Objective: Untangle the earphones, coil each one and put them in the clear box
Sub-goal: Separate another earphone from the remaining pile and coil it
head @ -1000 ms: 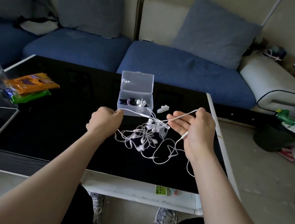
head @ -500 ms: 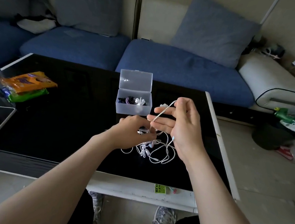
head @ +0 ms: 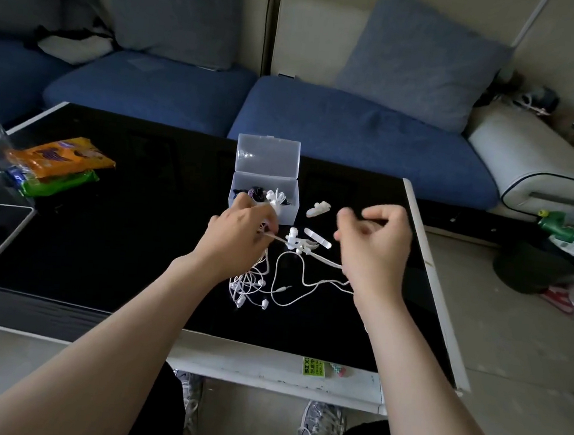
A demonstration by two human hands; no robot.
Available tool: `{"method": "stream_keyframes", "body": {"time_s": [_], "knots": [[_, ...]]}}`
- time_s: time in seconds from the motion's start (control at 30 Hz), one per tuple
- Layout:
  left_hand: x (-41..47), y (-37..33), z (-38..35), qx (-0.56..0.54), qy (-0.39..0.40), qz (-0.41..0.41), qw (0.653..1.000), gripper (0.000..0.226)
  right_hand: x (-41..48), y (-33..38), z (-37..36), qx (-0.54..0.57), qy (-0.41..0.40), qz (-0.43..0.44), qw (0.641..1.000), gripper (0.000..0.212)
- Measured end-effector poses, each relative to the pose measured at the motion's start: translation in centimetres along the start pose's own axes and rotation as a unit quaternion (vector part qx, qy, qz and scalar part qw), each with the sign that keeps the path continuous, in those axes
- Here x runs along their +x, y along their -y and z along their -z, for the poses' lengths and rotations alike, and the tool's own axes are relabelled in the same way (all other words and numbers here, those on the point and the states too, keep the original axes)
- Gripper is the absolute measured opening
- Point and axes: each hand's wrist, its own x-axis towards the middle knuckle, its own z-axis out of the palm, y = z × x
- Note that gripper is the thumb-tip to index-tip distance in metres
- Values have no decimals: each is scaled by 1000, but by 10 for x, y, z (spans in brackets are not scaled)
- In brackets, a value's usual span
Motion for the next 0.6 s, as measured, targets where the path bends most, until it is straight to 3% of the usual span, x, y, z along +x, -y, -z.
{"method": "stream_keyframes", "body": {"time_s": [0.1, 0.17, 0.27, 0.37, 0.47, 0.6], "knots": [[2, 5, 4, -30, -4, -15, 999, 5, -4, -4, -4, -170, 142, 21, 975, 44], [1, 6, 6, -44, 7, -19, 999, 9, -7, -4, -6, -285, 224, 34, 931, 41], [0, 4, 8, -63, 46, -22, 997, 15, -9, -6, -10, -325, 310, 19, 893, 33], [-2, 0, 9, -69, 76, -19, 994, 17, -12, -10, -18, -423, 340, 60, 838, 24], [-4, -1, 11, -70, 87, -25, 993, 21, -12, -12, -24, -403, 322, 76, 853, 32], [-4, 2, 19, -75, 100, -9, 992, 23, -10, -16, -27, -310, 336, 64, 887, 21]]}}
